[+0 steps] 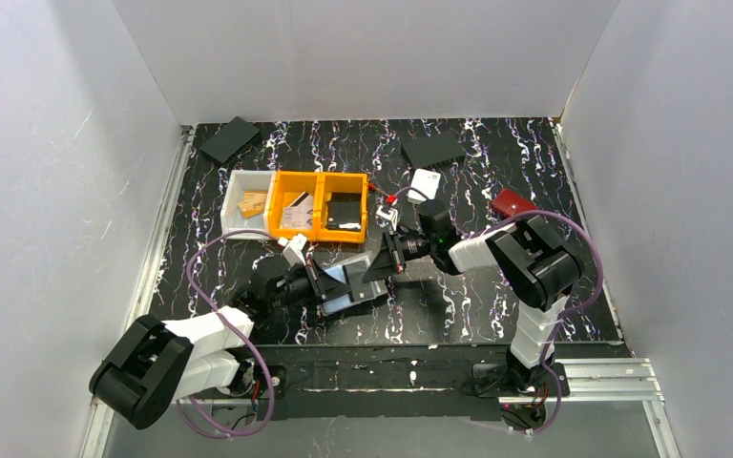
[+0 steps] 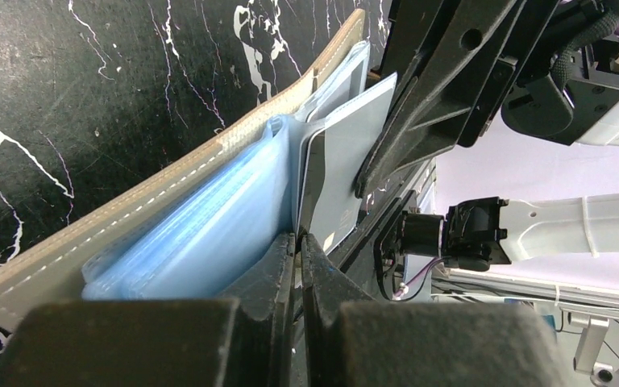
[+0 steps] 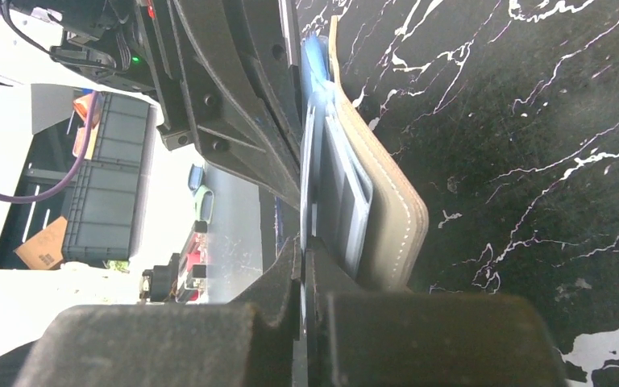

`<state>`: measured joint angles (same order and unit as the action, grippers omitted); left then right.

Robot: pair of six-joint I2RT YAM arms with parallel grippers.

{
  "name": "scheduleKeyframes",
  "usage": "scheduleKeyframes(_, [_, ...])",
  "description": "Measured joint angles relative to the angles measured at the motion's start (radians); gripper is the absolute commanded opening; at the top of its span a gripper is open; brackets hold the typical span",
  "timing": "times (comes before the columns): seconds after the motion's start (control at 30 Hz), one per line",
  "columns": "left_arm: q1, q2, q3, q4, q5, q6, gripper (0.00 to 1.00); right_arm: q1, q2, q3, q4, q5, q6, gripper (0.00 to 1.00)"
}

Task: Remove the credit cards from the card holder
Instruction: Remove the credit card from the card holder.

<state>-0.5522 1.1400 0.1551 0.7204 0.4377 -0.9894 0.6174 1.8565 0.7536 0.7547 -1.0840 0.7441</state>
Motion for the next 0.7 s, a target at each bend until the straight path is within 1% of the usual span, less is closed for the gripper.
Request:
scheduleKeyframes(0.03, [0.001,0.000,-0.003,0.005,0.003,0.000,0.00,0.000,0.000,0.002,-0.008,0.000,-0.009,0.02])
scheduleKeyframes(0.13, [0.011,-0.002,-0.021,0.033,0.013,-0.002,0.00,0.003,0.002,0.021,-0.068,-0.002,-0.053,0.14])
scheduleKeyframes(0.2, [0.021,-0.007,-0.037,0.047,0.020,-0.002,0.00,0.007,0.009,0.038,-0.110,-0.005,-0.084,0.16])
scheduleKeyframes(0.37, [0.050,-0.005,-0.067,0.070,0.034,0.001,0.00,0.018,0.050,0.077,-0.216,-0.004,-0.167,0.15])
scheduleKeyframes(0.57, [0.069,0.044,-0.085,0.097,0.054,0.006,0.00,0.023,0.071,0.095,-0.317,-0.002,-0.237,0.07])
scheduleKeyframes(0.7, [0.085,0.081,-0.096,0.134,0.069,0.007,0.00,0.027,0.081,0.111,-0.352,0.002,-0.265,0.05])
